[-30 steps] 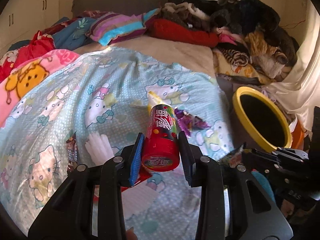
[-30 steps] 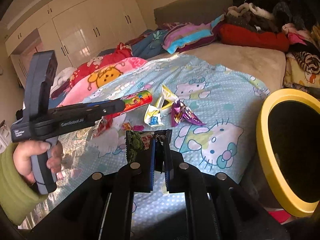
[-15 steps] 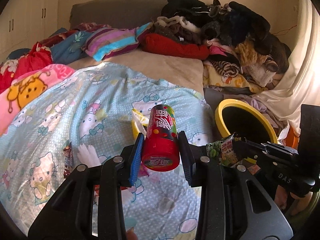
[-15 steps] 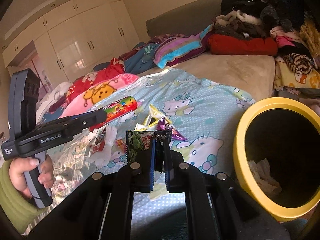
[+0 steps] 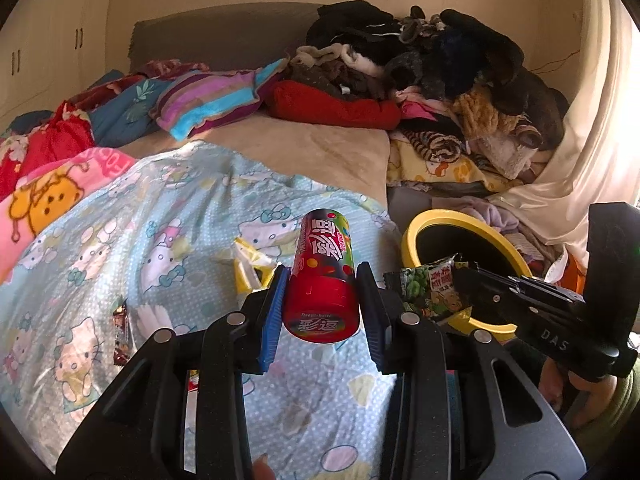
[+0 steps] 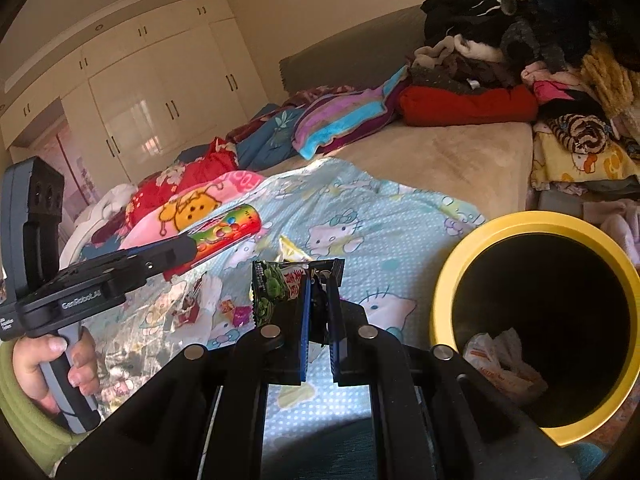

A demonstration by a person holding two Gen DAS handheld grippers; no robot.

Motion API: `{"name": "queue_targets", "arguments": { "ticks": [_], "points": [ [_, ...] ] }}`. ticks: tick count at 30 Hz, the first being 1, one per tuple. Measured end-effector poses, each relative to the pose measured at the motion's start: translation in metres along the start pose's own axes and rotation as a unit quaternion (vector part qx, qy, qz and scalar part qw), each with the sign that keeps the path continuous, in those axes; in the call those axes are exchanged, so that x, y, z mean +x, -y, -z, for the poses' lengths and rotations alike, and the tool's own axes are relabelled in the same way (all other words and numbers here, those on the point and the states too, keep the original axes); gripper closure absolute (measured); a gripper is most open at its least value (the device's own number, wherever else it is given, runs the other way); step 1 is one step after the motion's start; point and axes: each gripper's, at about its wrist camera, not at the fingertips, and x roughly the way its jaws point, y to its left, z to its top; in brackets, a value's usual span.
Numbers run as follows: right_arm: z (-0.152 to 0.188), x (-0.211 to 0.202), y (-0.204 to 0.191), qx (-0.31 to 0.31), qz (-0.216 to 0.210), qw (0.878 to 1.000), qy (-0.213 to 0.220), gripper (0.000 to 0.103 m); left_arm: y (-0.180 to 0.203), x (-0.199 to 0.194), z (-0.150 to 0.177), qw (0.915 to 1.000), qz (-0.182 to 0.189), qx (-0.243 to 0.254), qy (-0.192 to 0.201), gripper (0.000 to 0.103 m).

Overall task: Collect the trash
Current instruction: 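Carry the red tube and snack packet with both tools toward the yellow bin, then hold both items over the yellow bin and open both tools to drop them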

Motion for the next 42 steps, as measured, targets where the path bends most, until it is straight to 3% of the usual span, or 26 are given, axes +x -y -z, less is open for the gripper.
{"name": "queue_targets", "arguments": {
  "ticks": [17,42],
  "points": [
    [-0.014,-0.028,0.041,0.029,0.044,0.998,0.034,0.095,0.039,0.0,-0.007,0.9992,0.02,0.029,0.016,0.075],
    [-0.025,-0.062,0.11,0.08,0.112,0.988,0.073,0.095,0.094,0.031,-0.003,0.9961,0.05,0.073,-0.001,0.075]
  ]
}}
